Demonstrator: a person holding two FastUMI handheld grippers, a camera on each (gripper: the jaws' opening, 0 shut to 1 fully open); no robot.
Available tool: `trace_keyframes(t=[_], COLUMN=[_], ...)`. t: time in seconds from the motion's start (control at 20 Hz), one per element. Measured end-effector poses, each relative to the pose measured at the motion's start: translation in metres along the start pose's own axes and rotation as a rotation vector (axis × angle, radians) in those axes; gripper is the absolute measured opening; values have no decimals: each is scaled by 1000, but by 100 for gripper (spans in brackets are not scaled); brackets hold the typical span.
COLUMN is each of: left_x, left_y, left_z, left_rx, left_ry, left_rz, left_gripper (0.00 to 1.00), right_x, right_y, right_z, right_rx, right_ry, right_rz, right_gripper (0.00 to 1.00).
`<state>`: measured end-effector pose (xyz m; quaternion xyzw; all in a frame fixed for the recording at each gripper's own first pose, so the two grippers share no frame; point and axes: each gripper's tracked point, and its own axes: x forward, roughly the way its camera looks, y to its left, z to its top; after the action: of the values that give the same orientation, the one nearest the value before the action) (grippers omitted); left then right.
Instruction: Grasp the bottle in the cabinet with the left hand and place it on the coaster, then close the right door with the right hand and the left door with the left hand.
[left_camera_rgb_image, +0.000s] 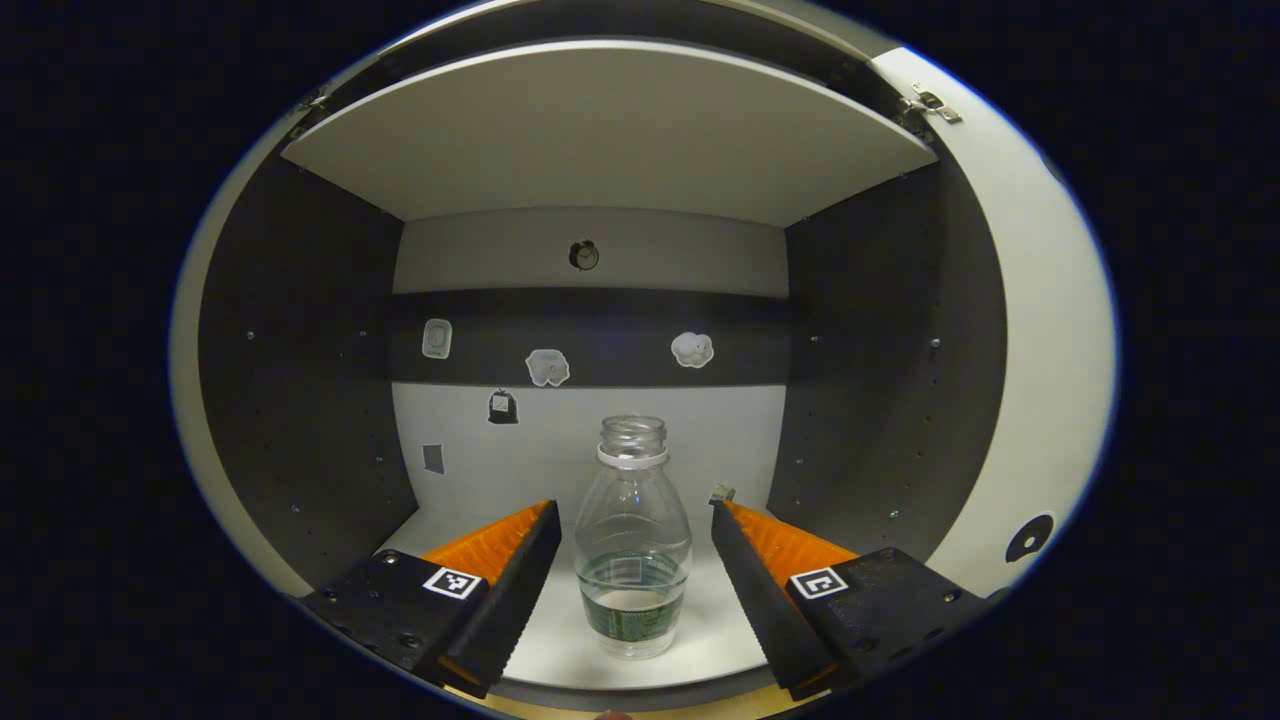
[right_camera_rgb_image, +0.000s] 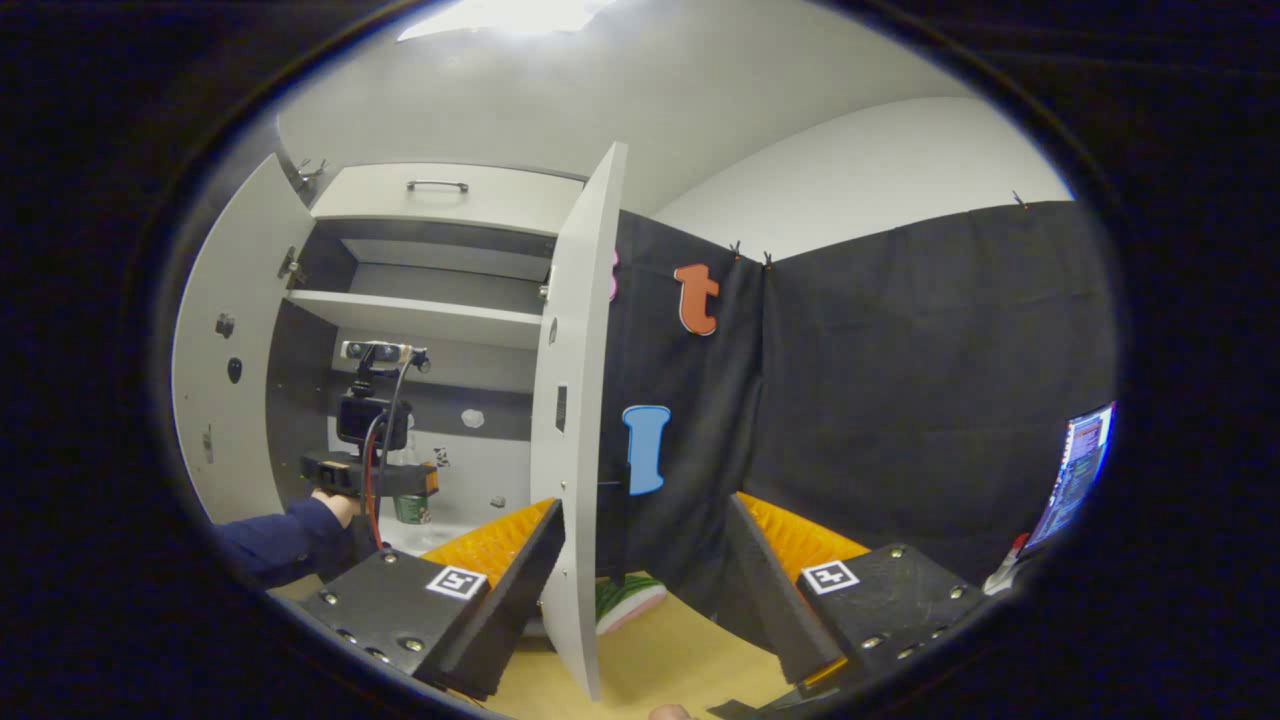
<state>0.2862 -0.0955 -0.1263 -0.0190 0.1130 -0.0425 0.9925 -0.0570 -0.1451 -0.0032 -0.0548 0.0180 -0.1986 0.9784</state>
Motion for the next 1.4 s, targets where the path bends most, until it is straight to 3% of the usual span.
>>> trace_keyframes(t=[0.1,0.2,0.3,0.6,0.85,1.15,1.4], left_x=[7,10,5,-58,-133,-202,-233], left_y=[1,2,2,-15,-8,2,17], left_z=[-6,-4,-4,12,1,-51,-117], left_rx=[-2,-1,1,-16,-37,-107,-176], left_ry=[19,12,18,-20,-12,102,213], left_rz=[4,2,-3,-159,-222,-253,-219], left_gripper=[95,79,77,78,78,78,79], right_x=[6,11,13,16,15,11,11], right_y=[-1,1,3,3,-4,-9,-12], right_z=[-2,-5,-5,-3,2,5,11], right_rx=[-1,4,12,32,32,22,24], right_ry=[8,14,11,-9,-30,-47,-65], right_rz=[-2,3,16,46,64,78,81], right_gripper=[96,99,97,99,99,99,99])
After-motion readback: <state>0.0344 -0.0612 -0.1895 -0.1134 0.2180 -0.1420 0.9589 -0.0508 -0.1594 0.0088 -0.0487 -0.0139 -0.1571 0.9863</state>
